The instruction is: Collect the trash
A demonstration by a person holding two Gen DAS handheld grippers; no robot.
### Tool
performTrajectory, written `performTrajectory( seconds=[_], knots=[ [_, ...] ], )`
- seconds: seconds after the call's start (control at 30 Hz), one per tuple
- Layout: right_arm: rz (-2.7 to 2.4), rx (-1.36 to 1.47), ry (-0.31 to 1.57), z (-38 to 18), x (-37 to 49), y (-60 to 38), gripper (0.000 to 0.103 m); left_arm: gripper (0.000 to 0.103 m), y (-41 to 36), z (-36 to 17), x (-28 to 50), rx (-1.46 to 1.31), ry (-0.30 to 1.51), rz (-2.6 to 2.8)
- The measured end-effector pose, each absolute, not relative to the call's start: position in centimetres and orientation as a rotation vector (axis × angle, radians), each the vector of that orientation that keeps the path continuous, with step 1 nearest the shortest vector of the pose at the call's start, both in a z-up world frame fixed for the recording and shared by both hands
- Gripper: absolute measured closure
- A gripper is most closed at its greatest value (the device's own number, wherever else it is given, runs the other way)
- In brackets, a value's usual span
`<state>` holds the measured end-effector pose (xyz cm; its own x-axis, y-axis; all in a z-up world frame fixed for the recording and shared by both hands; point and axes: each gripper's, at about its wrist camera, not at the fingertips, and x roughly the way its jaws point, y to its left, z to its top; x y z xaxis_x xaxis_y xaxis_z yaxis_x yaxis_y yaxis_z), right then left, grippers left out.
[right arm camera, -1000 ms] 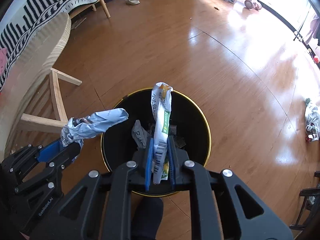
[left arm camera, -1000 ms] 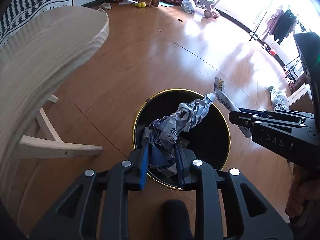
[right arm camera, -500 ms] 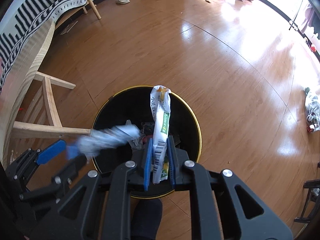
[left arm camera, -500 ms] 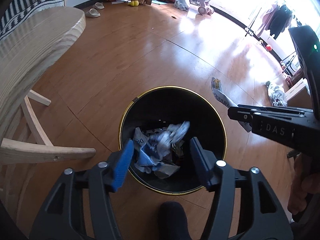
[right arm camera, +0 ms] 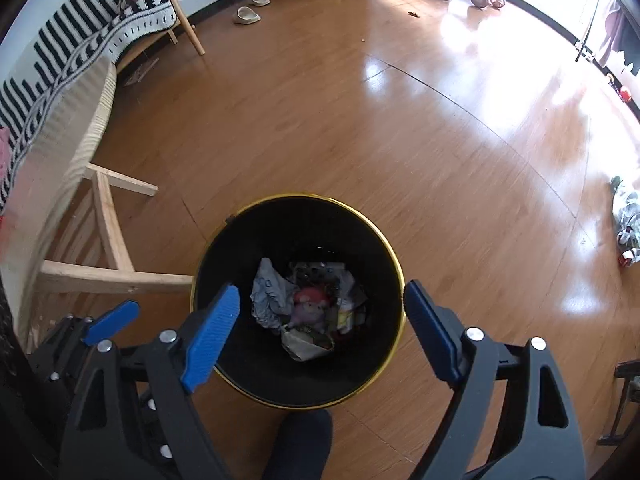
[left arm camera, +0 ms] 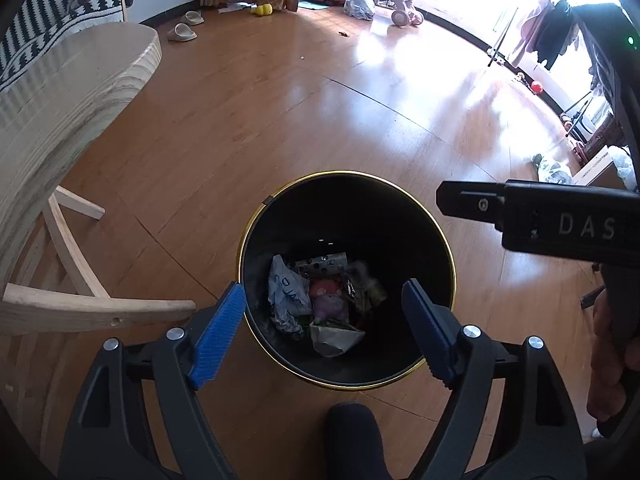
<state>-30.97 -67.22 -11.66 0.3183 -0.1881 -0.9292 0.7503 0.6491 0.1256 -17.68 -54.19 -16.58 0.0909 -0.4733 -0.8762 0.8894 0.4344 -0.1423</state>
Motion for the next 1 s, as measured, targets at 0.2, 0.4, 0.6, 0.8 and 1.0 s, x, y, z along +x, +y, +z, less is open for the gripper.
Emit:
performTrajectory(
  seconds=[0.2, 0.4, 0.6, 0.8, 1.0],
  knots=[
    [-0.683, 0.58, 1.062, -10.1, -30.4, -66.5, 0.019, 0.012, -53.3, -15.0, -17.8, 0.497, 1.004, -1.075],
    [-0.691, 0.507, 0.991, -6.3, -29.0, -64.5, 0.012, 0.01, -50.1, -10.9, -16.4, 0.485, 0.923, -1.067],
    [-0.631, 0.419, 0.9, -1.8, -25.1, -60.2, 0.009, 0.009, -42.7, -5.9, -11.7, 0.424, 0.842, -0.954],
    [-0.494, 0.354, 0.866, 0.6, -18.6, -53.3, 0.008, 0.008, -32.9, -2.8, -6.2, 0.402, 0.787, -0.754],
    [-0.335, 0.267, 0.856, 1.7, -10.8, -44.0, 0.008, 0.007, -21.2, -1.0, -1.5, 0.329, 0.777, -0.535]
  ],
)
